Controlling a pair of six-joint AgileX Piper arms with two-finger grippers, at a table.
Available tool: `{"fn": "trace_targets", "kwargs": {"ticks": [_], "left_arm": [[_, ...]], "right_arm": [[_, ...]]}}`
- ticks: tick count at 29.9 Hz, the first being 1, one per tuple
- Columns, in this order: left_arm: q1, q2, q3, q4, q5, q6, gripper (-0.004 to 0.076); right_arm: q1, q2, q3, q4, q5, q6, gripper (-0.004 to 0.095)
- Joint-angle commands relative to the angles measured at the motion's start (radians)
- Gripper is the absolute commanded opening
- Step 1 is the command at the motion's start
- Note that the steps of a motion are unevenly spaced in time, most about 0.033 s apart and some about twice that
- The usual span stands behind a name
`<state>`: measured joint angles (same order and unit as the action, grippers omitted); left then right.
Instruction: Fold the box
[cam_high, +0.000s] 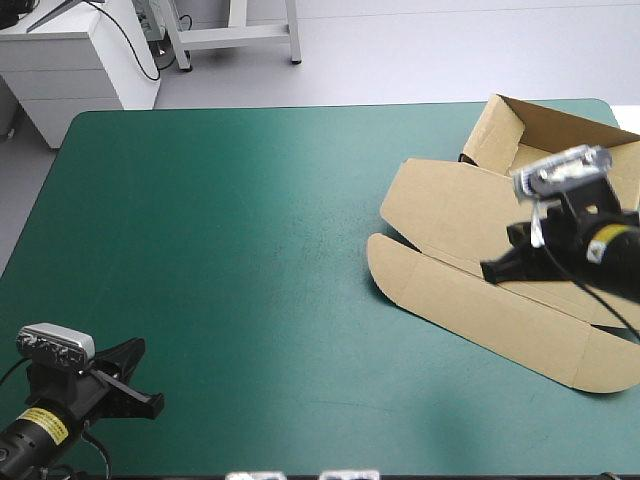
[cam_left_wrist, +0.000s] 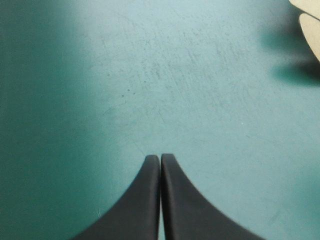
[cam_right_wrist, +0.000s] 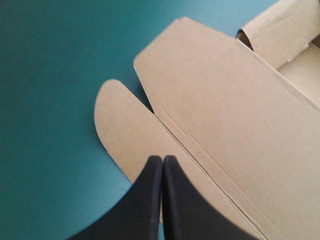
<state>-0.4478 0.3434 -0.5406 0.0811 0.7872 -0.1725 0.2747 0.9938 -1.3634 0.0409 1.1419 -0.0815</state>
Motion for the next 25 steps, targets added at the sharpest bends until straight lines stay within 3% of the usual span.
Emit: {"fn": "trace_targets", "kwargs": {"ticks": [1,7,14,25], "left_arm": [[-0.002,0.008,-0.025,-0.003,-0.119,-0.004,-0.0008],[-0.002,0.005,-0.021,-0.003,-0.144,0.012,-0.0008],[-0.002,-0.079,0.046,-0.007,-0.168,0.022,-0.0008],[-0.002,-0.278,0.098,-0.026,-0.059,0.038,-0.0008]], "right_arm": [[0.003,-0.192,0.181,-0.072,-0.149,0.027,-0.0018],[0.003,-0.491,0.466,-0.174,-0.283,0.141,-0.0018],[0.003,-0.761,0.691,-0.265,-0.354,0.243,-0.0018],[0.003,-0.939,0.908,-0.255,-0.416,0.291,-0.0018]]}}
